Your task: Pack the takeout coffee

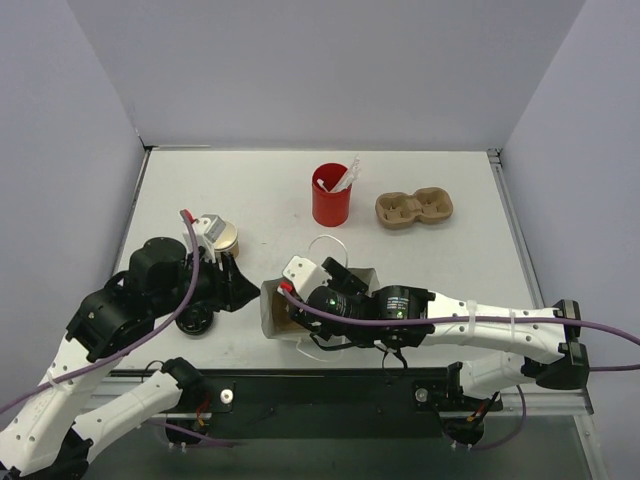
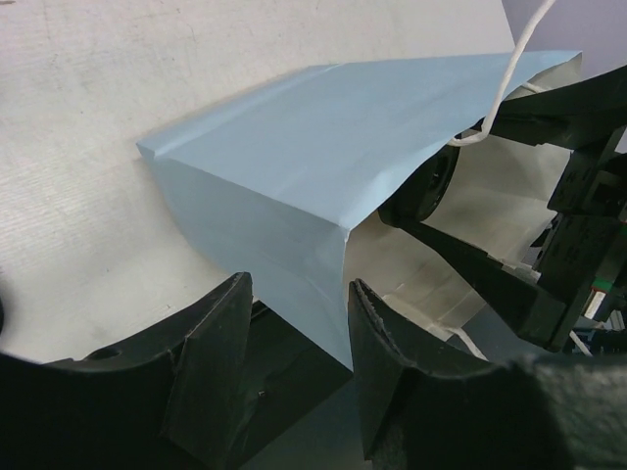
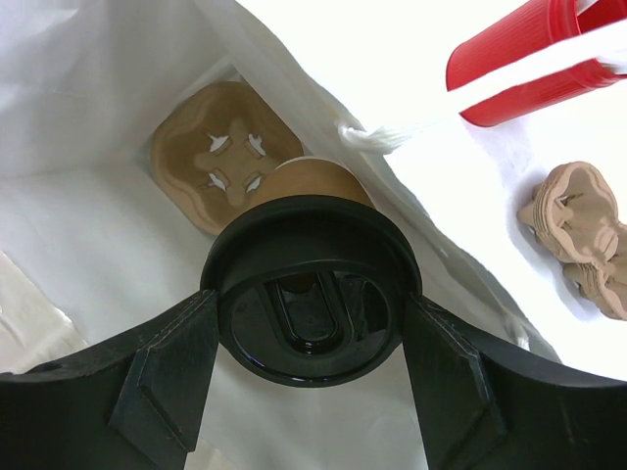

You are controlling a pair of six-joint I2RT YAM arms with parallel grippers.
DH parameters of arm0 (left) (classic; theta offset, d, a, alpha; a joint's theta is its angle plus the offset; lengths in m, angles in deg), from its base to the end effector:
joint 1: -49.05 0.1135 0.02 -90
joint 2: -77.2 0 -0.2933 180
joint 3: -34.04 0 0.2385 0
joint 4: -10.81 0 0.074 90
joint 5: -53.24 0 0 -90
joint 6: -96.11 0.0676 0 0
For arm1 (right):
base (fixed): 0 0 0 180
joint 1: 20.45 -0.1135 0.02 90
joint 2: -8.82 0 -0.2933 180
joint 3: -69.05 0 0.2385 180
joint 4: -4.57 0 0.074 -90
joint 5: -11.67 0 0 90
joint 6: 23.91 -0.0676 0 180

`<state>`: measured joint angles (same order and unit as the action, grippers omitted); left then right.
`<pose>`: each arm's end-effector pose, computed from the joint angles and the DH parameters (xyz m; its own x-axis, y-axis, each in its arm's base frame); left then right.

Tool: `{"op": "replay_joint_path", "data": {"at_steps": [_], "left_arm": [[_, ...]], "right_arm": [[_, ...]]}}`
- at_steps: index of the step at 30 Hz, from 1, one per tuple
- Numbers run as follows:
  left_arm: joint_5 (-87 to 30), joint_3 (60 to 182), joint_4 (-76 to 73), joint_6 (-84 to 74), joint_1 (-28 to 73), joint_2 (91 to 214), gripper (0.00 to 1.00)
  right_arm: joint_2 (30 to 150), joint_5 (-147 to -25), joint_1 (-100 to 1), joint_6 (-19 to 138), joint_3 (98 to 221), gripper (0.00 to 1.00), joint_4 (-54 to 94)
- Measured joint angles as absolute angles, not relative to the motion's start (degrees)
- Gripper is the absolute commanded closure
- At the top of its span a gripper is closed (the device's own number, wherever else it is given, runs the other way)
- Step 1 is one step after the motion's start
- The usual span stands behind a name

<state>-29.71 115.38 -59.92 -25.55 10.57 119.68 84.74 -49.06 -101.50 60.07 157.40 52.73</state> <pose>0.0803 -0.0745 0.3867 -0.7188 -0.0941 -0.6888 0.3781 0.7785 -0.5009 0.0777 0.2808 0.3717 -0.1742 -0.5183 -0.8372 -0.7860 0.5854 -0.1988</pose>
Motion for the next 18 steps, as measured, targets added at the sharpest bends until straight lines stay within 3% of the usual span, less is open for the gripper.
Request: {"op": "replay_joint_path", "data": {"at_steps": [7,11,15,18], "left_arm": [[-28.75,115.38,-59.44,-26.28,10.50,122.80,0.48],[-28.51,115.22,-59.24,-26.30,10.26,123.17,0.59],[-28.55,115.22,-57.45,-25.64,9.13,124.16,0.89],[-28.79,115.33,-55.27,-23.11,8.67,125.82,1.00]], "right_arm": [[85.50,-48.03,-101.50,58.36,157.40,0.64,52.75],[85.59,-47.57,-101.50,57.42,157.40,0.64,52.73],[85.61,-46.32,-101.50,56.14,157.40,0.64,52.73],[86.20,-44.60,-101.40,55.48,157.73,0.64,52.79]]}}
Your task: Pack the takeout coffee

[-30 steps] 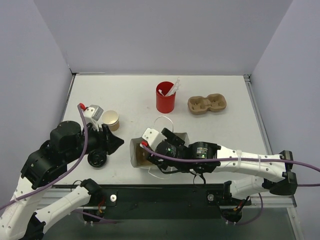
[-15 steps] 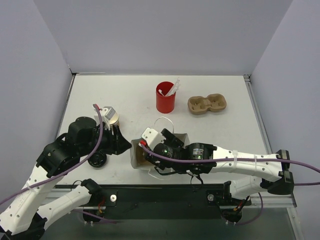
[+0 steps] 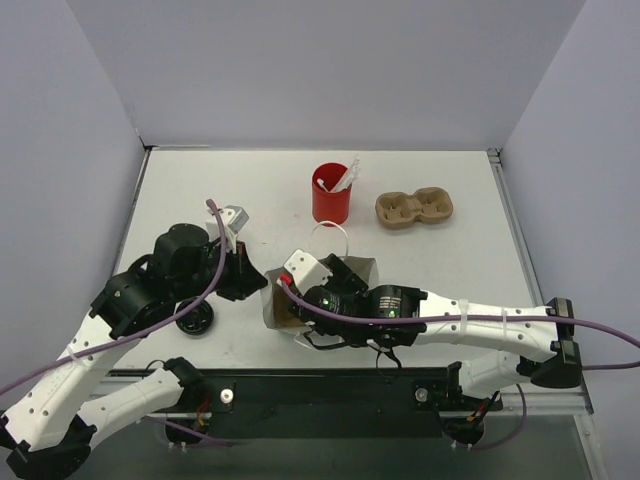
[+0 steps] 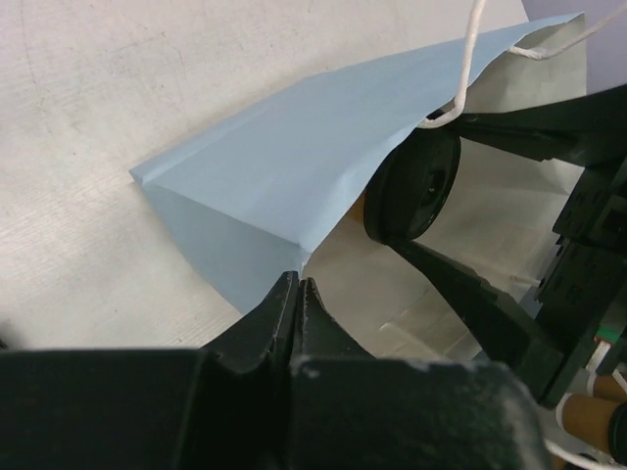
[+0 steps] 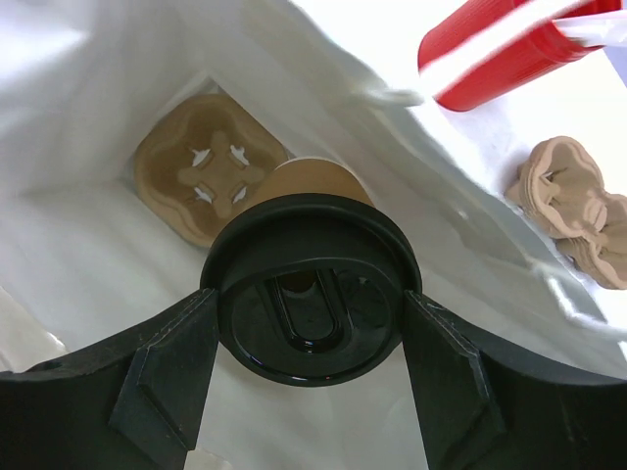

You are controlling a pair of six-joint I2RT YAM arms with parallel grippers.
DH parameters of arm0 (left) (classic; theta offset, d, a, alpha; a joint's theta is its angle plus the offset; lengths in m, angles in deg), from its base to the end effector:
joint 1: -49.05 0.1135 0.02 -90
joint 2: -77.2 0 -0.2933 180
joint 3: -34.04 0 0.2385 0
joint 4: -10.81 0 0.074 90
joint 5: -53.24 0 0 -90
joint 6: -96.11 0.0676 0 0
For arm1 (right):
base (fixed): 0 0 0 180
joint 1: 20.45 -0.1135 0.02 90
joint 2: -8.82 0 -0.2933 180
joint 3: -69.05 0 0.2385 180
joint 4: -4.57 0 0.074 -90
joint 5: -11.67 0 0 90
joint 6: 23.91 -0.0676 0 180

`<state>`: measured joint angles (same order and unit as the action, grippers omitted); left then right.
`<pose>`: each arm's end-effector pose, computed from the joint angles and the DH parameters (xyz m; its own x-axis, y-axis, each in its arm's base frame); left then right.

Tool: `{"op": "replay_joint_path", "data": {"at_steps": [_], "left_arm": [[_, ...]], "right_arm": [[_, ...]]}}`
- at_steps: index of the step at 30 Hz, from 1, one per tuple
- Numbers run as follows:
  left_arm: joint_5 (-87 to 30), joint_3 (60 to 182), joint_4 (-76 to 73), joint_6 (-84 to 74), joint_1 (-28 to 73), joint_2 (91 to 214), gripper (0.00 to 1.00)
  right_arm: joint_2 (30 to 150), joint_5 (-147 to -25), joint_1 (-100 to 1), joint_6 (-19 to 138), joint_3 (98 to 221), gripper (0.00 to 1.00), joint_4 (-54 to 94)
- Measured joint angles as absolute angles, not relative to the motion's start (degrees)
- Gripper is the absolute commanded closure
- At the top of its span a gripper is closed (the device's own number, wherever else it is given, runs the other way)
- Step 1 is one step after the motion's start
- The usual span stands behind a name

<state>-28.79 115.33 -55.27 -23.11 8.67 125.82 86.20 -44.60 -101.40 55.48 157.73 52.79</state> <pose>0.1040 -0.1008 0.3847 -0.7223 -0.0203 -0.6913 0.4321 0.7671 -0.4741 0.0833 0.2843 0.3682 -0.2312 -0.4783 -0.8472 -0.7212 0.6687 -0.1807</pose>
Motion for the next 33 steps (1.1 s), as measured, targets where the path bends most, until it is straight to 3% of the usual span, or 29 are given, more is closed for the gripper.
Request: {"op": "replay_joint_path", "data": {"at_steps": [11,23,27,33], "left_arm": [[-29.38,118.13,-44.12,-11.28,8.65,134.43,1.00],[-28.36,105.37,-37.30,-9.38,8.65,123.52,1.00],[-28.49,104.34,-37.58,-10.30,8.65,121.71,0.65],[-29.27,104.38,-40.56,-13.29,8.62,121.86,0.55]], "right_arm": [[87.01,-41.84,-98.03,57.16,158.30,0.64,52.75],[84.93,-44.58,-98.90,56.53,154.12,0.65,51.61],[83.80,-45.87,-98.90,57.95,150.52,0.65,50.71],[82.97,-46.52,-98.90,58.39,148.92,0.65,49.71]]}}
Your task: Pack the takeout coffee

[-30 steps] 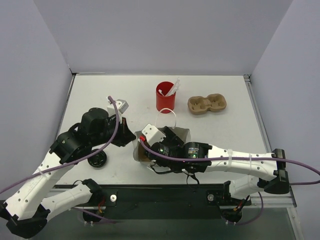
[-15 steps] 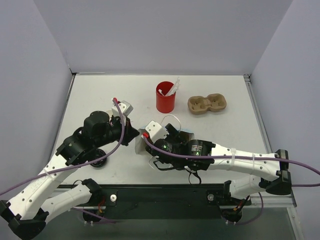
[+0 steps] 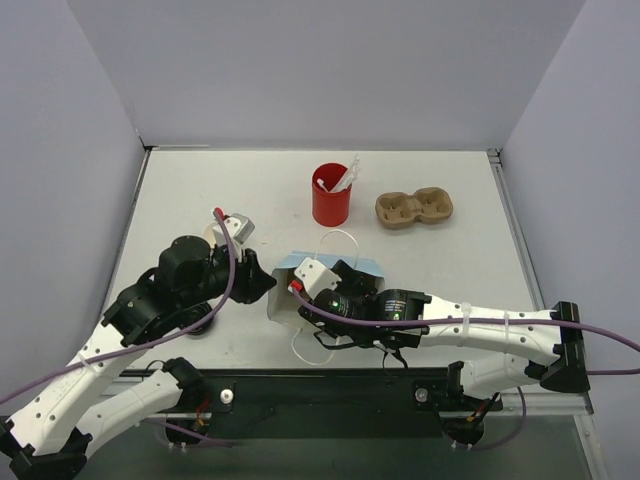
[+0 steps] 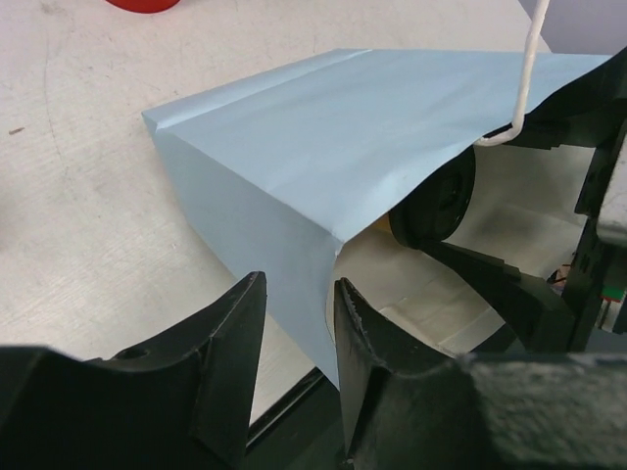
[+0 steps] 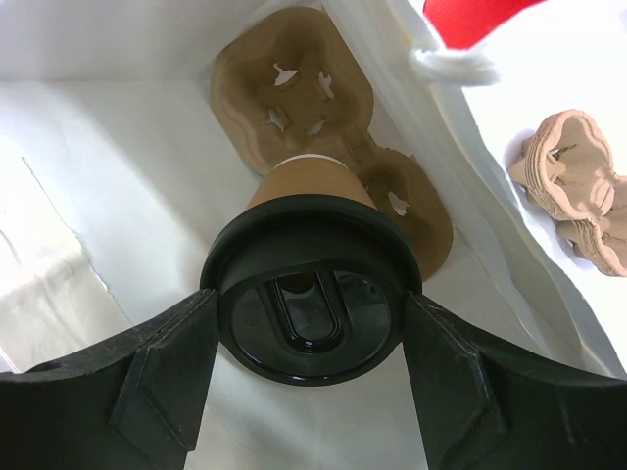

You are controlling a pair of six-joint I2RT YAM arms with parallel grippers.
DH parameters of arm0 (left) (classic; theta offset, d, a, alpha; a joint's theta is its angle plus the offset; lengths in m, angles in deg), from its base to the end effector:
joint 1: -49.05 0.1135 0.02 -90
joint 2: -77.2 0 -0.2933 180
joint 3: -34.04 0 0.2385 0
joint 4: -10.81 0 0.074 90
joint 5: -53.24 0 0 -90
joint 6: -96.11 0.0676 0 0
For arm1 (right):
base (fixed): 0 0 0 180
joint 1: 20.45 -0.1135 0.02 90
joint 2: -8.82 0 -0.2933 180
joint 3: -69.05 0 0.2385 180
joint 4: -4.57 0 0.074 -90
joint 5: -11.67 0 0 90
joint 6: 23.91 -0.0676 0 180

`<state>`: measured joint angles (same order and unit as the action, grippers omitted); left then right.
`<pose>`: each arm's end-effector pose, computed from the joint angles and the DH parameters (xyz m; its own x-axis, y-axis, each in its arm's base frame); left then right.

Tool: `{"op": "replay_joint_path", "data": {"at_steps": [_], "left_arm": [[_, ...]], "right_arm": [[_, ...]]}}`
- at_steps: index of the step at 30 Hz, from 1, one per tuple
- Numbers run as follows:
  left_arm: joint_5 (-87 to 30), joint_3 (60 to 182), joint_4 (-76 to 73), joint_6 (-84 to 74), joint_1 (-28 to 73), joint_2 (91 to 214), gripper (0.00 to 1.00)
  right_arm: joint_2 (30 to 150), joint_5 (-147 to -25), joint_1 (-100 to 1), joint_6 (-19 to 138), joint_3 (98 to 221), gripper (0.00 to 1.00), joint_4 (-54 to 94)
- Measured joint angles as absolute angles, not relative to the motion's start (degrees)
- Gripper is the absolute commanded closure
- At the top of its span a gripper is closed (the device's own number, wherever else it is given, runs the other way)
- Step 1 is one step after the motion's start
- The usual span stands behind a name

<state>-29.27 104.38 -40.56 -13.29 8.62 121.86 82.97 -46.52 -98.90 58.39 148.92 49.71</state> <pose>0.1111 -0.1062 0.3619 -0.5545 0.0398 -0.8312 0.5812 0.7334 -0.3526 0.0907 0.2660 0.3360 -0.2266 -0.5403 -0.8104 -0.7273 0.6473 -0.2282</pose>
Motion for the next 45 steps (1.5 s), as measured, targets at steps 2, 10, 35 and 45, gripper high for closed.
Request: {"op": "replay_joint_path", "data": {"at_steps": [2,10,35,45], "left_arm": [[-29.27,104.34,-41.63,-14.87,8.49,120.84,0.54],[-29.21,104.34,-44.69,-19.72,8.10,116.55,0.53],[-28.77,92.47,-34.48,-19.76,5.85,113.95,1.00],[-27.92,89.83,-32.01,-18.80,5.85,111.68,1.00]], "right_arm": [[82.88,-46.52,-98.93,58.21,148.85,0.65,49.51],[82.86,-46.41,-98.93,58.26,148.83,0.65,49.32],[80.74,-48.18,-98.90,80.05,148.85,0.66,48.73],[80.08,-48.40,-97.66,91.28,148.85,0.67,48.59]]}}
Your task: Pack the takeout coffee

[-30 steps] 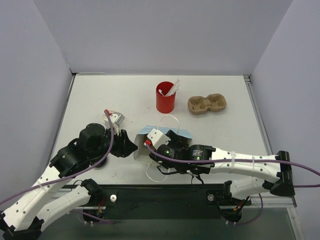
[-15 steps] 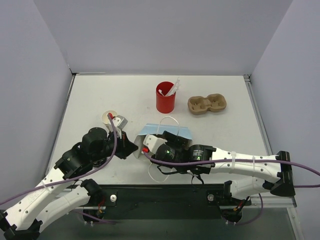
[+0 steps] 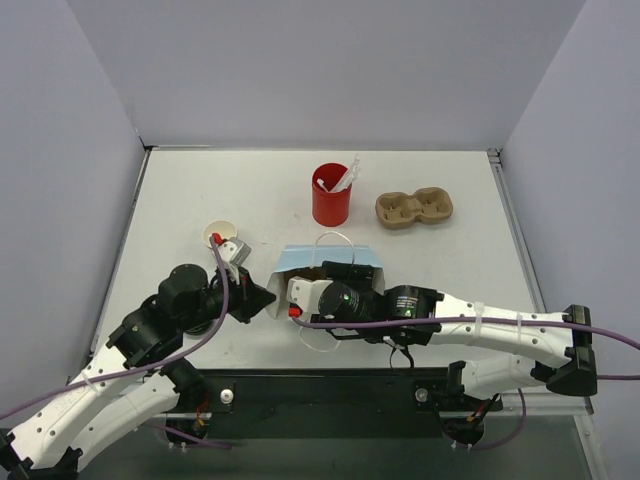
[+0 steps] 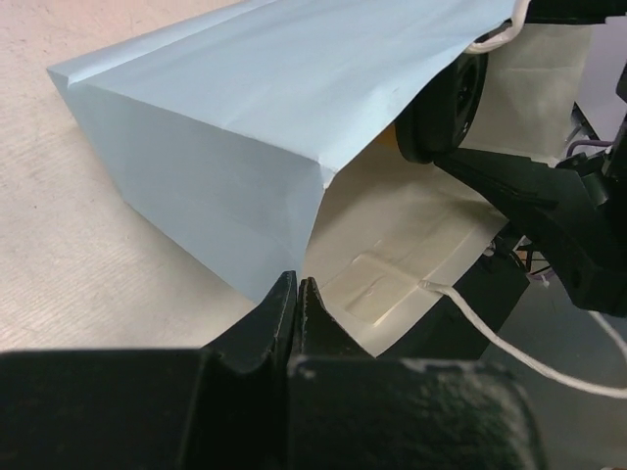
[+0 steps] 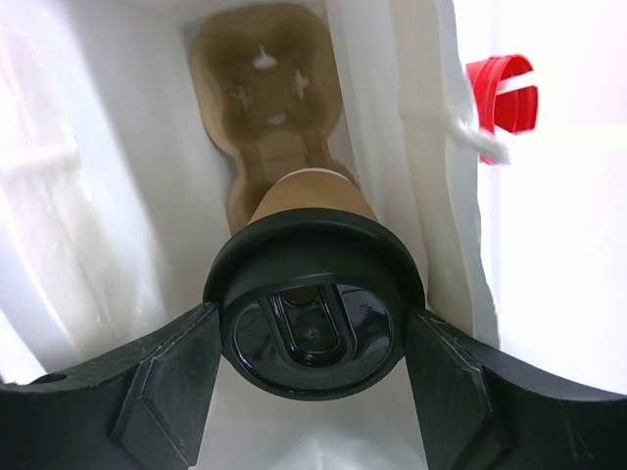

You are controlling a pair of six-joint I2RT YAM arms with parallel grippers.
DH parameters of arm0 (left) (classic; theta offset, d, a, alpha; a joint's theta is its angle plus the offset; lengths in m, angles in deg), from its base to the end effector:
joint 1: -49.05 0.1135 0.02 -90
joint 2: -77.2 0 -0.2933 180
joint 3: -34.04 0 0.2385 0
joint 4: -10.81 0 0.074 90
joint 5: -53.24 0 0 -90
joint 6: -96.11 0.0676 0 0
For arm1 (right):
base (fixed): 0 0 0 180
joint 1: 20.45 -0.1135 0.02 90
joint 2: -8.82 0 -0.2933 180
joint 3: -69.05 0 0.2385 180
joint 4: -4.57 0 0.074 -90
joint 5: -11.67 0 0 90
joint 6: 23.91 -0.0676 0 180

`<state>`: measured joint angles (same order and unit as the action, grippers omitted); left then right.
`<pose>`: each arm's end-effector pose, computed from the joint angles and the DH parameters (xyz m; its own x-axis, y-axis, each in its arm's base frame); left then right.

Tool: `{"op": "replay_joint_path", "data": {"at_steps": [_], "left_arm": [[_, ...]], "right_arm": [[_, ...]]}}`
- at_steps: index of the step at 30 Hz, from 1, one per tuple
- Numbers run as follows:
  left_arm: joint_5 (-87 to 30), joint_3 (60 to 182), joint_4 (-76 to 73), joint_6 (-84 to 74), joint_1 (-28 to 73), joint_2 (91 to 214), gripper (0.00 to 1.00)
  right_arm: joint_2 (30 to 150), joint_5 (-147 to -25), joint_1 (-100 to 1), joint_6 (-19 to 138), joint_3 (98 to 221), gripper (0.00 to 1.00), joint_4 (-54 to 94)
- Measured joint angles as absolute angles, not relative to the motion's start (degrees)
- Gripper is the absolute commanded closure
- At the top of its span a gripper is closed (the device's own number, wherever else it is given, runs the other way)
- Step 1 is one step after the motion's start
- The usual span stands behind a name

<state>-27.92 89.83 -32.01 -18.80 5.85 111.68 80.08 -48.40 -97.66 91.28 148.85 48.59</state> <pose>0.0887 -0.0975 0.3146 -0.5712 -0.0345 -0.8201 0.5954 0.6703 -0.4430 0.0926 0.2554 0.3497 0.2052 -0.7625 -0.6136 -0.7381 0.2912 -0.6086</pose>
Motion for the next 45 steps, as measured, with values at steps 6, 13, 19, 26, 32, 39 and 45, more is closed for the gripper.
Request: {"op": "replay_joint_path", "data": {"at_steps": [6,13,19,26,32,39,45], "left_arm": [[-27.50,88.16,-31.00,-18.74,5.85,108.81,1.00],[-26.98,85.65,-29.82,-18.74,5.85,107.39,1.00],[-27.00,85.54,-29.65,-18.74,5.85,107.20,1.00],[-26.98,85.35,-29.61,-18.78,5.85,107.15,1.00],[-26.96,84.86,-29.17,-19.17,5.85,106.96,1.00],[-27.39,84.86,-28.62,-19.30,5.85,107.55,1.00],[-27.39,84.86,-28.27,-19.37,5.85,107.87,1.00]], "right_arm": [[80.39,-49.54,-94.10,93.51,146.97,0.68,47.24],[82.42,-51.85,-92.04,97.10,144.99,0.68,45.49],[83.62,-52.42,-91.49,101.73,144.99,0.68,43.33],[83.71,-53.89,-89.75,105.53,145.90,0.68,42.08],[83.71,-56.38,-87.87,108.66,145.77,0.69,40.88],[83.71,-58.96,-85.96,114.30,142.62,0.69,37.71],[84.89,-60.84,-85.20,119.19,142.49,0.69,35.76]]}}
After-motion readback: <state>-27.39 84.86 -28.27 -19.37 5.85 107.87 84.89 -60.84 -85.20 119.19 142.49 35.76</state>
